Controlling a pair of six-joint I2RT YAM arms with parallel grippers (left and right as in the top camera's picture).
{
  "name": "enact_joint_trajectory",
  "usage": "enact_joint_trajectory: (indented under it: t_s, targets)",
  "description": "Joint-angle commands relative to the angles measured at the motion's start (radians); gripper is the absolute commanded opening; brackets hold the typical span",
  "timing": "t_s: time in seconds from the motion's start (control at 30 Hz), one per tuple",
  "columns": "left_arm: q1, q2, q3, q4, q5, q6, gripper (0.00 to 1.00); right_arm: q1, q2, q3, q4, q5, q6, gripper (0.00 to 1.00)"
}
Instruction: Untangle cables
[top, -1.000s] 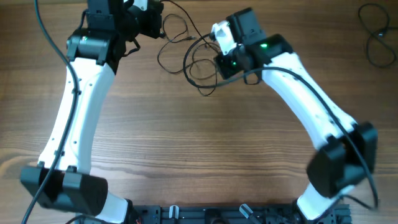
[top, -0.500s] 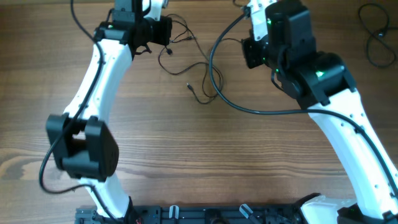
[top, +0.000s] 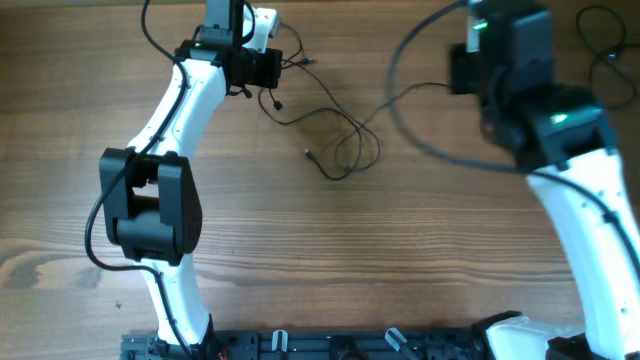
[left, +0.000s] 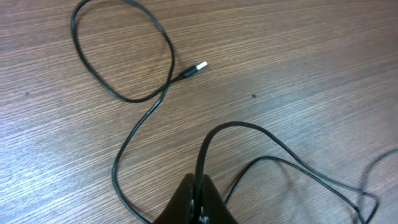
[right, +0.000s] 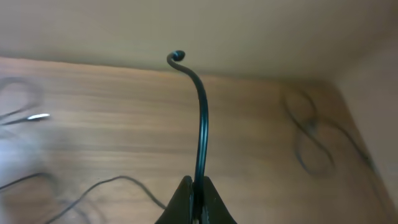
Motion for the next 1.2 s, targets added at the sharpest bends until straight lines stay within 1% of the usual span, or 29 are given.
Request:
enact_joint_trajectory:
  t_s: [0.0, 0.2, 0.33, 0.47, 0.6, 0.73, 0.97, 1.17]
  targets:
    - [0.042, 0.001, 0.001, 0.001, -0.025, -0.01, 0.04, -0.15, -0.021, 0.026, -0.035, 0.016, 0.078, 0.04]
    - [0.131, 0.001, 0.001, 0.008, -0.024, -0.01, 0.04, -0.262, -0.021, 0.026, -0.073, 0.016, 0.08, 0.04]
    - [0.184, 0.001, 0.001, -0.012, -0.024, -0.01, 0.04, -0.272, -0.019, 0.026, -0.077, 0.021, 0.079, 0.04]
    - [0.209, 0.001, 0.001, -0.026, -0.024, -0.011, 0.04, -0.276, 0.0, 0.026, -0.076, 0.04, 0.081, 0.04]
    - [0.207, 0.0, 0.001, -0.037, -0.019, -0.01, 0.04, -0.276, 0.029, 0.026, -0.081, -0.008, 0.08, 0.04]
    - [0.191, 0.0, 0.001, -0.045, 0.029, -0.01, 0.04, -0.275, 0.059, 0.026, -0.077, -0.139, 0.08, 0.04]
    - [0.155, -0.016, 0.001, -0.042, 0.032, -0.01, 0.04, -0.275, 0.102, 0.026, -0.082, -0.259, 0.08, 0.04]
    - [0.128, -0.047, 0.001, -0.044, 0.049, -0.01, 0.04, -0.272, 0.147, 0.025, -0.095, -0.291, 0.089, 0.04]
